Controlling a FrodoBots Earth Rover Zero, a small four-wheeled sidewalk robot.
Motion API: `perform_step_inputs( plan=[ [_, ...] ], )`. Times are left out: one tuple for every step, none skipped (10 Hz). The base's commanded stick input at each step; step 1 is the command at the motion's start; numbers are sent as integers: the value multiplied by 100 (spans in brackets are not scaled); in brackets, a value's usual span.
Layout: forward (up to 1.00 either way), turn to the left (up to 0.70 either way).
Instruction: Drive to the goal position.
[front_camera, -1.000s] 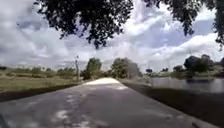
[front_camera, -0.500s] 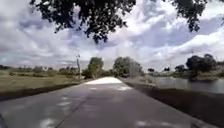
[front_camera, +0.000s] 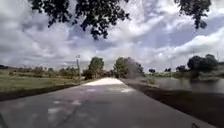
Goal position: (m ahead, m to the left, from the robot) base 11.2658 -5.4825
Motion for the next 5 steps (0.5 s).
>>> perform_step_inputs(
  plan=[
    [69,9],
    [69,6],
    [69,8],
    [69,14],
    [69,12]
  ],
)
